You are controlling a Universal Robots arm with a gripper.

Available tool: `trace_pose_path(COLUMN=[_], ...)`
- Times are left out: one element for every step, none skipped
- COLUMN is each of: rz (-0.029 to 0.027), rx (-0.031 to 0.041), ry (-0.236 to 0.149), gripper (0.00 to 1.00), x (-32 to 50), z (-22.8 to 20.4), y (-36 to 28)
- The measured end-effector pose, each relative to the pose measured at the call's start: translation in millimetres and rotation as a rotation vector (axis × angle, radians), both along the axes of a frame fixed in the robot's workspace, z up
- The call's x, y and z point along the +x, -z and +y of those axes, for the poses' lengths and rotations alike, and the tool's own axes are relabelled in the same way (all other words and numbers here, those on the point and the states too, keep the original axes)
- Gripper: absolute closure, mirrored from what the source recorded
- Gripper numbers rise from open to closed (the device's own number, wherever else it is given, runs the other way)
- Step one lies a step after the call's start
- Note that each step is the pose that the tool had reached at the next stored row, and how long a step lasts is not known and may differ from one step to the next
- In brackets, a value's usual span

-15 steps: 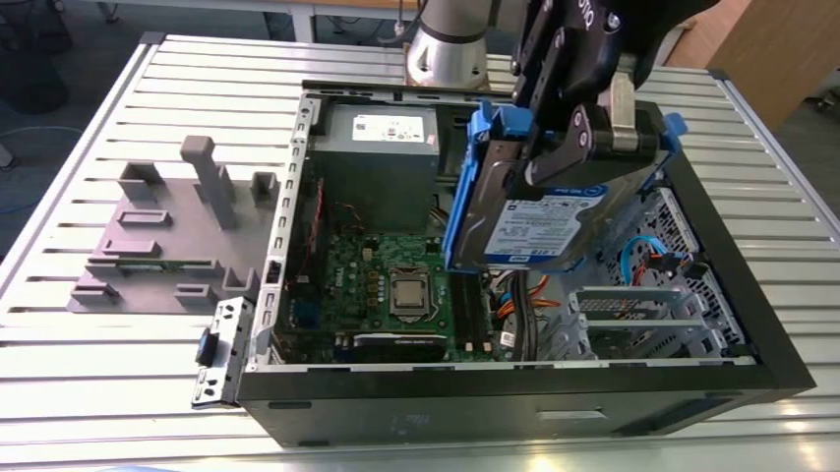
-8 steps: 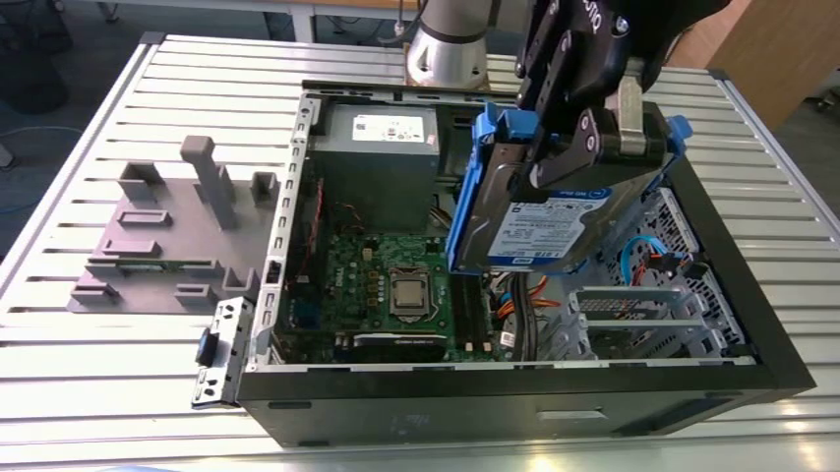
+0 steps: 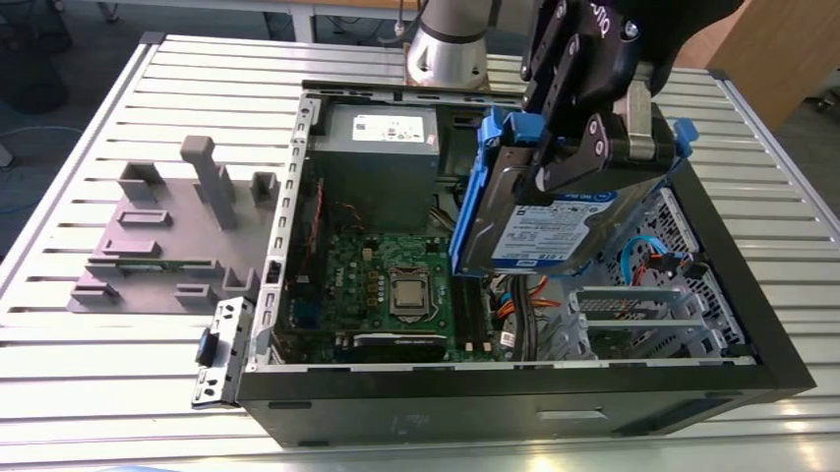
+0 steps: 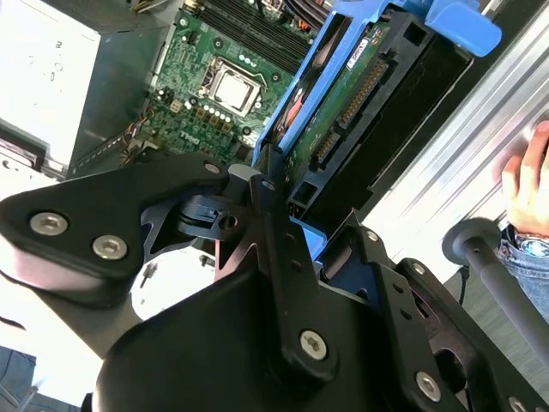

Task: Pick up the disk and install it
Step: 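Pick up the disk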

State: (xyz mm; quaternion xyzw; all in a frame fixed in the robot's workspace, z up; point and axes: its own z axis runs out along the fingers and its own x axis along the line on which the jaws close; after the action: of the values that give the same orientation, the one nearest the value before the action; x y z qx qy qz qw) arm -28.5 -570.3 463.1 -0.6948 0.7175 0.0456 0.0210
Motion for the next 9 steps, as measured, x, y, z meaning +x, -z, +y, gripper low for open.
trace_pose_path(rz=[0.0,0.0001,0.0,0.0,0.0,0.0001,0.0,0.0,0.0], rx=[0.0,-0.0001,-0.0001,-0.0001,0.0,-0.0001,-0.0001,0.0,-0.0001], ry=[0.0,0.0,0.0,0.0,0.0,0.0,0.0,0.0,0.0], gripper=[0.63,0.63,0.63,0.63,0.63,0.63,0.63,0.63,0.63], x=[0.4,0.7,1.0,1.4,1.7,2.1,2.4,2.7,3.0], z=[-0.2,-0.5,-0.7,-0.9,-1.1,-1.3,-1.5,-1.8,-2.0], y=[0.0,0.0,0.1,0.1,0.2,0.2,0.3,0.4,0.4])
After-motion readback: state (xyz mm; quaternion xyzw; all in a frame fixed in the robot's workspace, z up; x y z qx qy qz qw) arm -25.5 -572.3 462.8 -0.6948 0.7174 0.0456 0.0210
